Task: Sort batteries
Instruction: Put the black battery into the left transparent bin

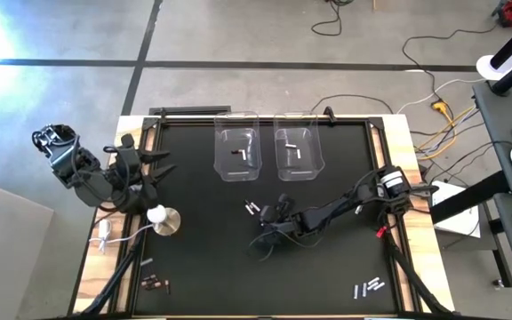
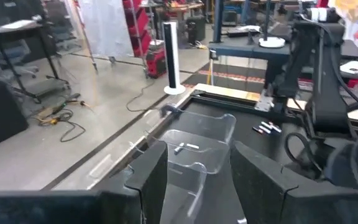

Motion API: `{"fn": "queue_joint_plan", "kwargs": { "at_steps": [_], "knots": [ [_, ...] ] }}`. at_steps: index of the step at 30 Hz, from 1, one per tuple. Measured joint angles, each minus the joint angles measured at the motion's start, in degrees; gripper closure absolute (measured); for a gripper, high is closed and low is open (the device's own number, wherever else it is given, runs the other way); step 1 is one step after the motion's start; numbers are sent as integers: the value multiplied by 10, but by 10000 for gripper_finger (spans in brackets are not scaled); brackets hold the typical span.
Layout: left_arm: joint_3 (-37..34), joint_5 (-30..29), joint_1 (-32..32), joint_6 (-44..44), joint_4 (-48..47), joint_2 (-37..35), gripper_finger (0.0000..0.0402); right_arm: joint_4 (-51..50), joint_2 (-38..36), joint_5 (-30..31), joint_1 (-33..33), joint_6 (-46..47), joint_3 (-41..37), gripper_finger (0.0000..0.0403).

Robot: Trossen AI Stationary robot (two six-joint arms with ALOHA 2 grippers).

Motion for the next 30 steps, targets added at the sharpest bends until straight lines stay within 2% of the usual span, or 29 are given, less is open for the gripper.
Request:
{"fn": "queue_joint_plan", "kwargs": {
  "at_steps": [8,16,19,23,30],
  "knots": [
    [-26,36,0,-49,1,19,247,-32,-11,-33,-1,3,3,302],
    [-72,51,0,-149,1,41,247,-34,-11,-54,-2,3,3,355],
    [-74,53,0,-162,6,49,247,-61,-13,-66,-1,4,17,362],
    [-74,53,0,-150,22,51,247,-152,-11,-91,-3,-1,79,354],
    [-74,52,0,-125,24,44,247,-246,-11,-100,-30,-73,260,352]
  ]
}}
